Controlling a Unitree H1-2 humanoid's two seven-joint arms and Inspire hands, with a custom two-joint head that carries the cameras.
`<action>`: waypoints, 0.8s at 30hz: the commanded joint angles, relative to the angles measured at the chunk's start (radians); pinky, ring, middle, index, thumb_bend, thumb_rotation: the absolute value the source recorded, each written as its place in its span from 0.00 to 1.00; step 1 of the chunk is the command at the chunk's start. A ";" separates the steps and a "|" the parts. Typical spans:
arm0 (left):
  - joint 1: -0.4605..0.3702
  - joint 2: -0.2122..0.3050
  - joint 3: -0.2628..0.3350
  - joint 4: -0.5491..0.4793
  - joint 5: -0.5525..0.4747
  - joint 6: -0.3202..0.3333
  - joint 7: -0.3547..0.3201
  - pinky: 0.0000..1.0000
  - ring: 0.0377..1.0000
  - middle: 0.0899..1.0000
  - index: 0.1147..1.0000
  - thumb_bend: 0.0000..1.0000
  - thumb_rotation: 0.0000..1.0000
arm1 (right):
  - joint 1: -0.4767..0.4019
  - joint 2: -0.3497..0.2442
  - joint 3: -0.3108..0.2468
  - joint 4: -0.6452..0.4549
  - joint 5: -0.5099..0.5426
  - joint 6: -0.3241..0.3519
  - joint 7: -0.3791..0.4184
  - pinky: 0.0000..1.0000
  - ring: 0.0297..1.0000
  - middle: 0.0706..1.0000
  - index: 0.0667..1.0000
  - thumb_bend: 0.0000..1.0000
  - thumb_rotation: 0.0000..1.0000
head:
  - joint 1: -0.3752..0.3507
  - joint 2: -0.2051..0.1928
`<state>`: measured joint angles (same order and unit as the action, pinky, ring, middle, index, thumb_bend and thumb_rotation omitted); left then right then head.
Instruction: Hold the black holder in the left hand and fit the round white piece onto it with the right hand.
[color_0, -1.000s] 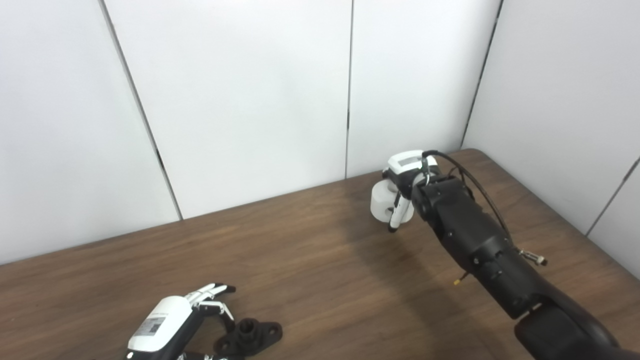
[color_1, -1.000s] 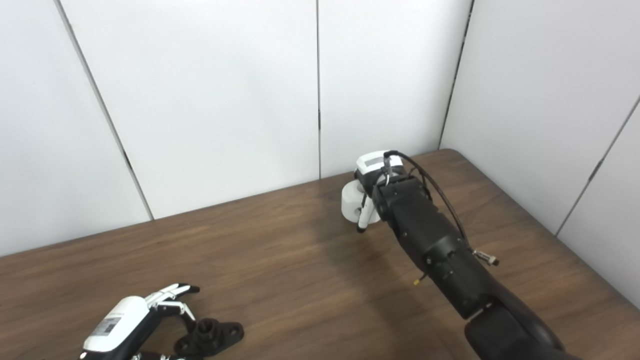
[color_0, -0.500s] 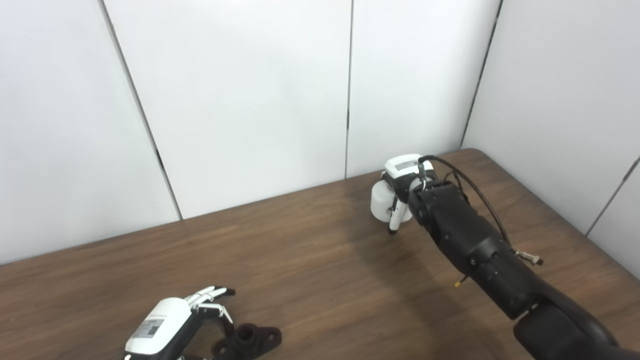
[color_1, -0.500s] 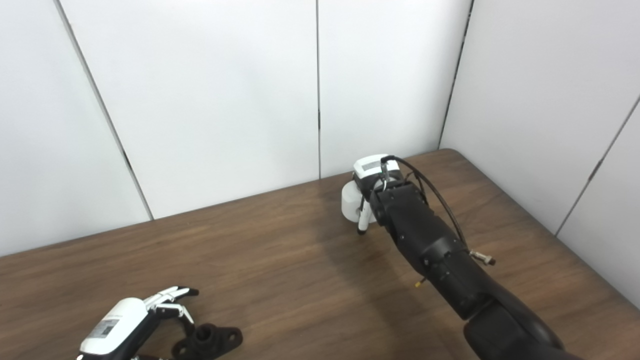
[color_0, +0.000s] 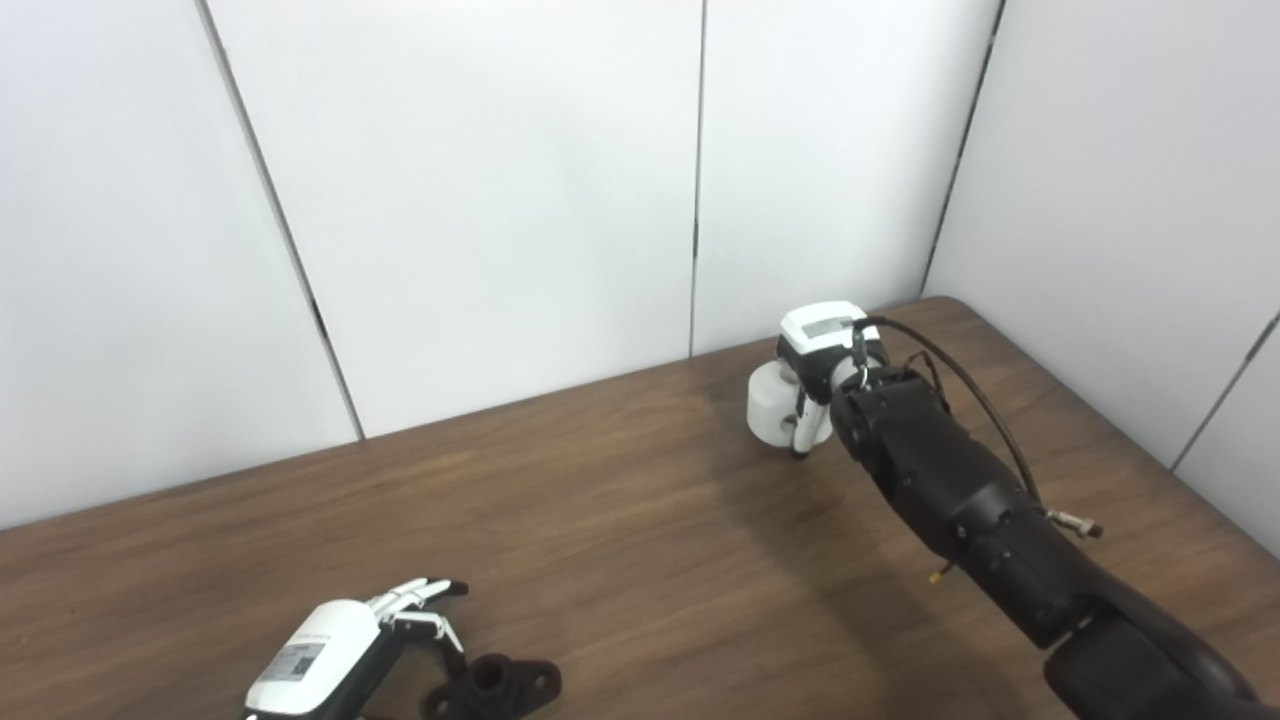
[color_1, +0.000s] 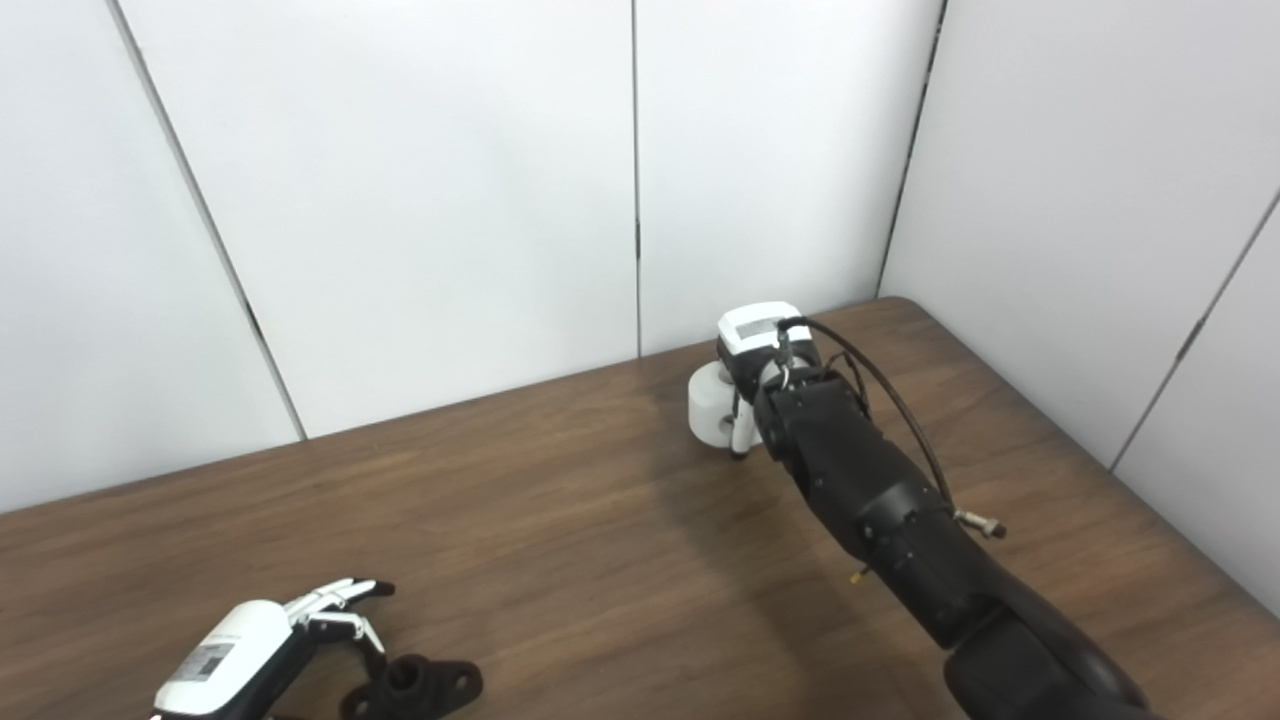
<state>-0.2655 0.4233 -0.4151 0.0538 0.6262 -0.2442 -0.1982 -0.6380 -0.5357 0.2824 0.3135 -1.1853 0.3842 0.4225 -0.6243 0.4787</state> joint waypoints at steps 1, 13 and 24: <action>0.037 0.030 -0.015 0.022 0.010 0.026 -0.067 0.81 0.90 0.87 0.42 0.52 0.05 | -0.026 -0.038 -0.007 -0.065 -0.002 0.003 -0.041 0.94 0.79 0.71 0.44 0.52 0.15 | -0.008 -0.003; 0.037 0.013 -0.027 -0.026 0.024 0.089 -0.115 0.84 0.91 0.88 0.42 0.52 0.05 | 0.017 -0.030 -0.005 -0.319 0.059 -0.035 0.009 0.97 0.82 0.72 0.44 0.52 0.15 | 0.146 0.059; 0.035 -0.064 -0.072 0.045 0.094 0.094 -0.043 0.86 0.94 0.91 0.42 0.52 0.06 | 0.103 -0.037 -0.036 -0.600 0.194 -0.153 0.074 0.88 0.80 0.70 0.44 0.52 0.15 | 0.470 0.127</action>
<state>-0.2595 0.3704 -0.4411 0.0379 0.6740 -0.1719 -0.1890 -0.5007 -0.5477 0.2701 -0.2406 -1.0044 0.2645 0.5195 -0.1535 0.6059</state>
